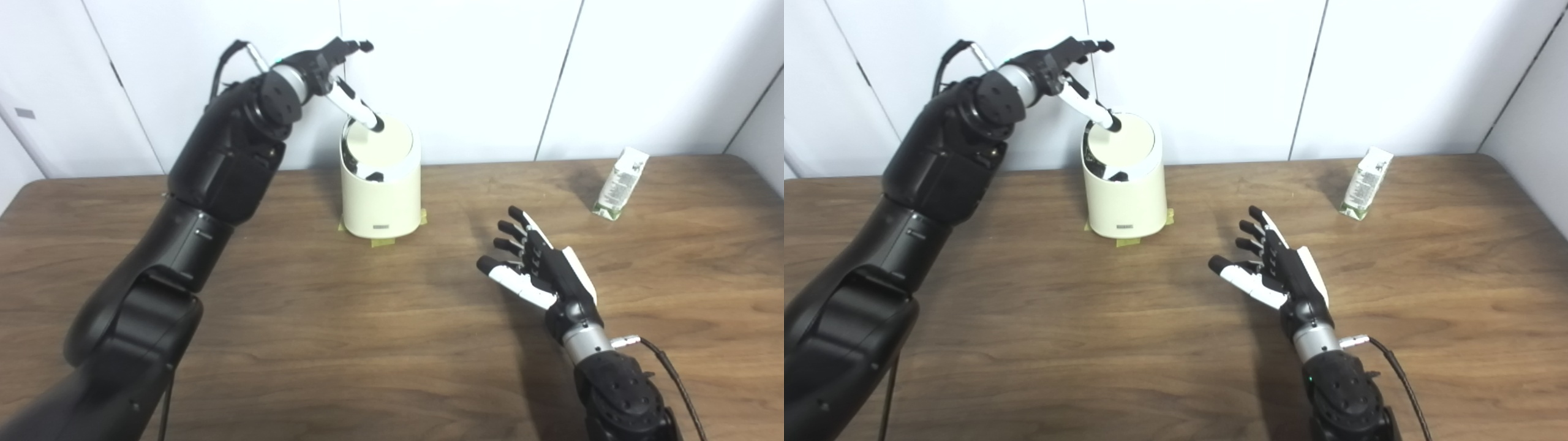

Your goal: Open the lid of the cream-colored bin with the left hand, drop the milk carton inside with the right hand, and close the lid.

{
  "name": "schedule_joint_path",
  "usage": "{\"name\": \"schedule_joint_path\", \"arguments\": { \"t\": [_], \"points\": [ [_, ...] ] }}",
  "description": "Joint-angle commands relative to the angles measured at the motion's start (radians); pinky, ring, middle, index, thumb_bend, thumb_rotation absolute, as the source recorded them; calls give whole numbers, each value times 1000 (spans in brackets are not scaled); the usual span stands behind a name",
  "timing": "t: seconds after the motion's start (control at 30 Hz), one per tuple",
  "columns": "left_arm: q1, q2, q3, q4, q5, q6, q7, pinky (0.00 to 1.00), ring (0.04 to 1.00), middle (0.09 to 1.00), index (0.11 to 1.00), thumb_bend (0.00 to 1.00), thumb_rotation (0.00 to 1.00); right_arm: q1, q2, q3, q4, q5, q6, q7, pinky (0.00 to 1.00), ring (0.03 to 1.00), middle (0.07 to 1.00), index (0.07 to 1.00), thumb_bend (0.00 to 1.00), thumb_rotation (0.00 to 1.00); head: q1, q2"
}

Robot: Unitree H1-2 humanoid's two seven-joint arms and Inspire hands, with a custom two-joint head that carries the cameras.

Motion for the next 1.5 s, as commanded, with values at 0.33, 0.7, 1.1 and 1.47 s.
{"name": "schedule_joint_path", "arguments": {
  "t": [0.33, 0.7, 1.1, 1.47],
  "points": [
    [-81, 21, -82, 22, 59, -67, 24, 733, 924, 990, 925, 963, 103, -43, 24, -2, -50, 1, -14, -4, 706, 860, 911, 965, 651, 474, -9, 2],
    [-63, 8, -113, 29, 88, -100, 44, 786, 938, 999, 953, 940, 76, -44, 36, -10, -63, -2, -5, -16, 709, 864, 906, 959, 657, 443, -13, 2],
    [-46, 1, -161, 72, 170, -177, 109, 763, 915, 967, 934, 948, 78, -37, 43, -13, -83, 7, 4, -16, 706, 861, 899, 957, 675, 456, -23, 9],
    [-32, 4, -163, 97, 195, -223, 158, 774, 897, 940, 919, 952, 19, -37, 37, -16, -74, 11, -12, -14, 714, 865, 898, 951, 683, 436, -22, 12]
  ]
}}
